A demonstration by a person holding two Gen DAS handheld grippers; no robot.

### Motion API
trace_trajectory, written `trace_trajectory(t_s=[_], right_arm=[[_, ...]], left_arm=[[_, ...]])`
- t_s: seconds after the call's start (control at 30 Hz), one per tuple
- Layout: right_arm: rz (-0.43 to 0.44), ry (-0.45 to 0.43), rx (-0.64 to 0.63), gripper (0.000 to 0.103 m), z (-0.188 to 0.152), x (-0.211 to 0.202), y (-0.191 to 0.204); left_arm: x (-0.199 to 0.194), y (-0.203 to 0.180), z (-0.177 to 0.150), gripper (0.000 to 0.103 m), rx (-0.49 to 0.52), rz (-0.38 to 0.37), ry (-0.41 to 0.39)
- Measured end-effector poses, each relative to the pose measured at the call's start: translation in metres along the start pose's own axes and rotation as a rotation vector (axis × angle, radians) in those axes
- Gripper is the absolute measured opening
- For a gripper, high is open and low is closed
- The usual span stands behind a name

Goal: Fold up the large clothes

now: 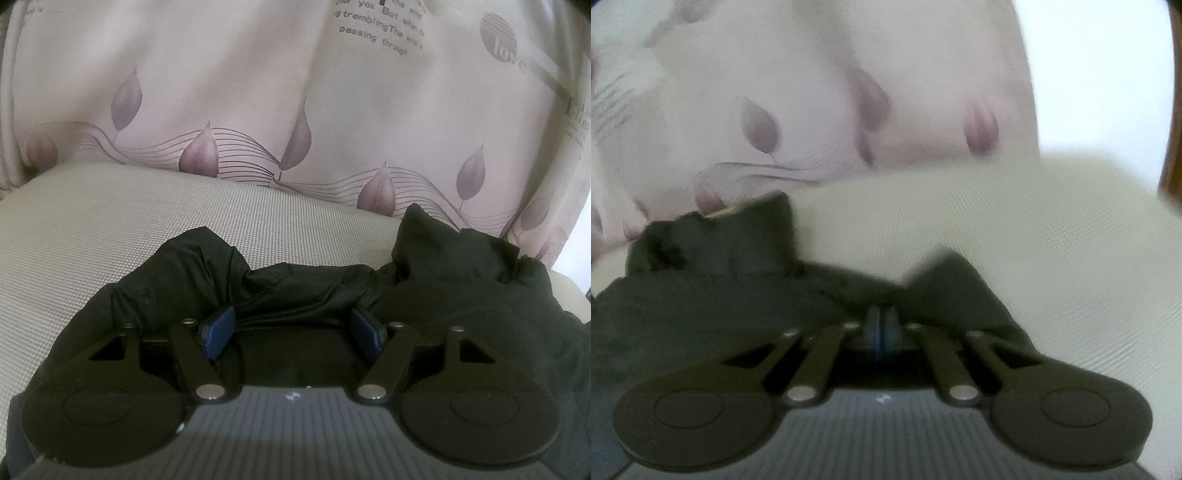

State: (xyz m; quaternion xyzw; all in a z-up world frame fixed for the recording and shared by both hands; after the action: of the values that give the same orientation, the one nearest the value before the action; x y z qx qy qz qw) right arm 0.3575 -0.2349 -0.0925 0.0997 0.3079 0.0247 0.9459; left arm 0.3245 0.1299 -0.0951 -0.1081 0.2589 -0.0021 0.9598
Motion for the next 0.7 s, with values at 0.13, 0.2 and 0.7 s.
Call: trace_trajectory(t_s=[0.13, 0.2, 0.7], right_arm=[[0.22, -0.145, -0.146, 0.005, 0.028, -0.053, 0.09], [0.34, -0.08, -0.174, 0.005, 0.02, -0.048, 0.133], [0.317, 0.117, -0.213, 0.001, -0.063, 0.037, 0.153]], left_arm=[[0.0, 0.001, 0.0, 0.07, -0.001, -0.002, 0.0], [-0.001, 0.001, 0.0, 0.07, 0.001, 0.0, -0.002], [-0.002, 0.0, 0.0, 0.072, 0.002, 0.009, -0.013]])
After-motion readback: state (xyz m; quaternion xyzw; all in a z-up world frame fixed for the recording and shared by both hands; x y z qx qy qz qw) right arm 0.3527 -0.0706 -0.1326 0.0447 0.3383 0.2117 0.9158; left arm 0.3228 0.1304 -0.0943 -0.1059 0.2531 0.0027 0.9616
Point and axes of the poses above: each gripper's, at about its wrist camera, not at the fingertips, and x roughly the way its jaws point, y to its left, z to its top, the point moved 7 cm from there along x, roughly the way its jaws point, and after that the axes turned 3 degrees about -y, right-handed, at the moved point
